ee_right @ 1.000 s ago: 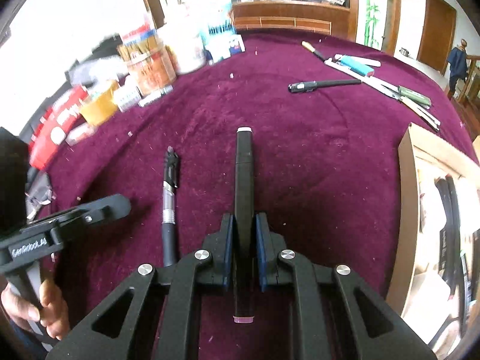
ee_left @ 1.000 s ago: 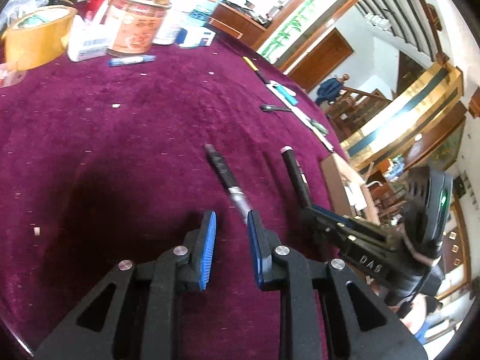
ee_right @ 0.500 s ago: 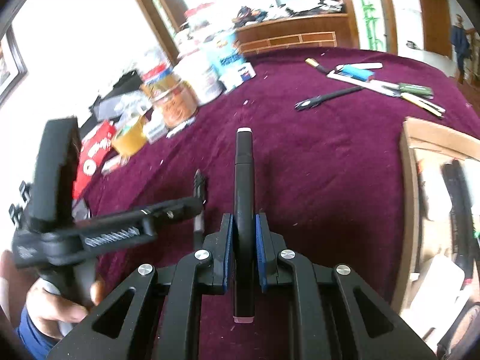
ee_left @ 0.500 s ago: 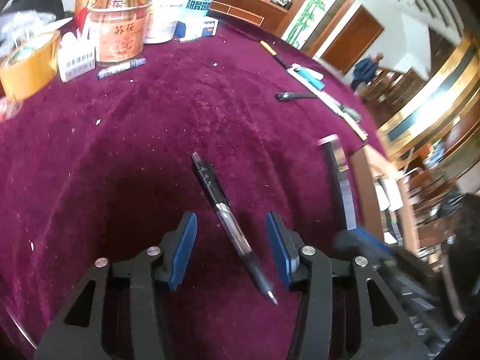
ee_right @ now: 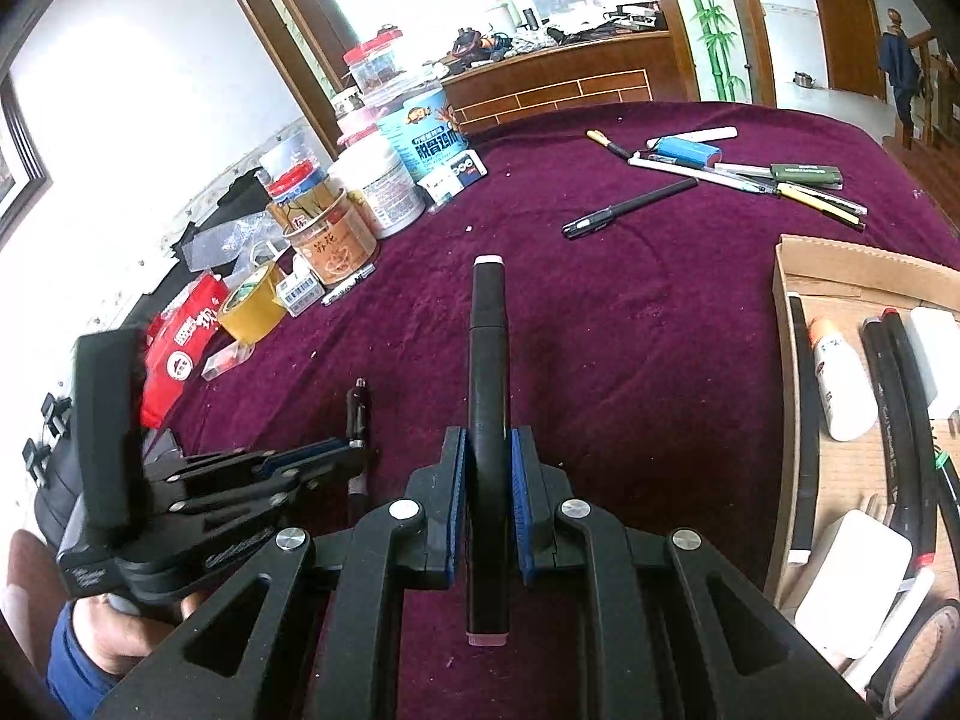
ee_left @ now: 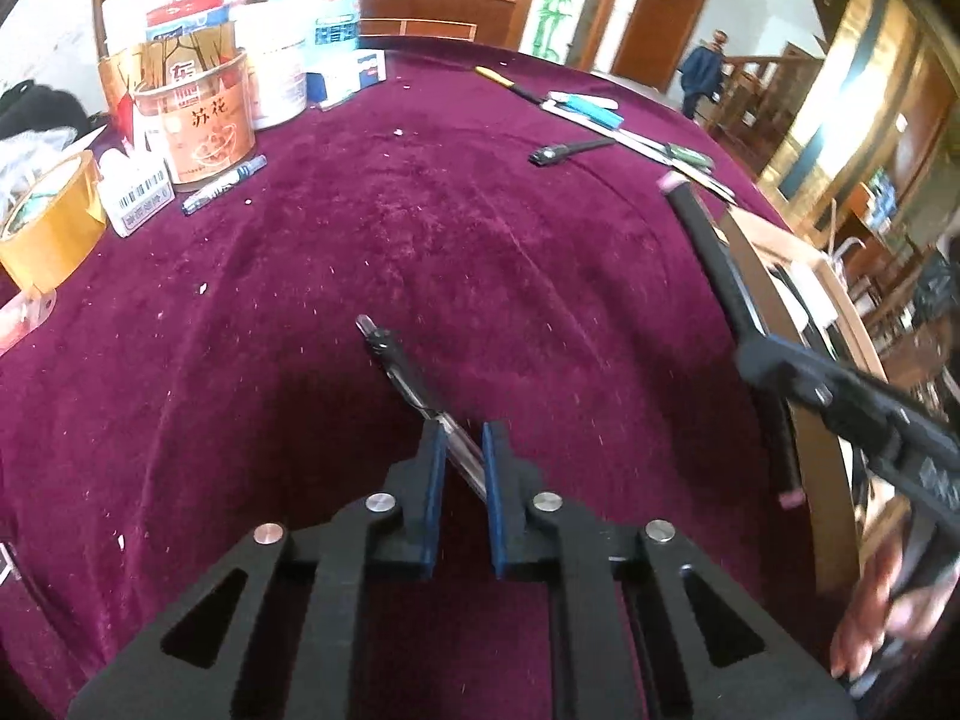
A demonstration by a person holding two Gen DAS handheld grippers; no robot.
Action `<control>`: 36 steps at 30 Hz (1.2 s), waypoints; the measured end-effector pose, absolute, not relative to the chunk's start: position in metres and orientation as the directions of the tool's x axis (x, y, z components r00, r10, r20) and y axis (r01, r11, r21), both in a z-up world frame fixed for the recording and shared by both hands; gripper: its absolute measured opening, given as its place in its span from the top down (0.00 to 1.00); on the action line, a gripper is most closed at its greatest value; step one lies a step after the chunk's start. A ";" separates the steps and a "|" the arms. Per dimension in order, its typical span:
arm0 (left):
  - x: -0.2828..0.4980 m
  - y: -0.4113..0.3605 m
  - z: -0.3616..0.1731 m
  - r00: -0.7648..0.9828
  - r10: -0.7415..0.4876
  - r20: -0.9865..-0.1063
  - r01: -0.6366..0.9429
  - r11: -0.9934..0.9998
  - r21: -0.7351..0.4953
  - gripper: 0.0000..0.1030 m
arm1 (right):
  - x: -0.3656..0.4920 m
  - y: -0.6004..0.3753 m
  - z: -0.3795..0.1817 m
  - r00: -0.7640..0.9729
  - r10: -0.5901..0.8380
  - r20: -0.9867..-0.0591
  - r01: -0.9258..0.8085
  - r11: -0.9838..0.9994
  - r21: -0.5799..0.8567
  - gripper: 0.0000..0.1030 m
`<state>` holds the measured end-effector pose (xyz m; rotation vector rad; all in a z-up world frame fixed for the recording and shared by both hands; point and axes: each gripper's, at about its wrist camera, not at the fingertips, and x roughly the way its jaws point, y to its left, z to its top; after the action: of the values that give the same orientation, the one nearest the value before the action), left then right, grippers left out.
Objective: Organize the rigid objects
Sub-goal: 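Grasp the black ballpoint pen with the left gripper, then carry the pen and marker over the tray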
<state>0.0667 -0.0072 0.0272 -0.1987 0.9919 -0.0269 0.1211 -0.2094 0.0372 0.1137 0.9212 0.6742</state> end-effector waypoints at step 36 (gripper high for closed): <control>0.059 -0.028 0.020 0.577 -0.065 -0.814 -0.004 0.997 -0.082 0.92 | 0.109 -0.183 0.021 0.355 0.568 -0.743 -0.559 0.766 0.318 0.88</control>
<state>0.0587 -0.0276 0.0197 -0.0774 0.9555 -0.0359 0.1086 -0.1825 0.0207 0.0100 0.9645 0.7279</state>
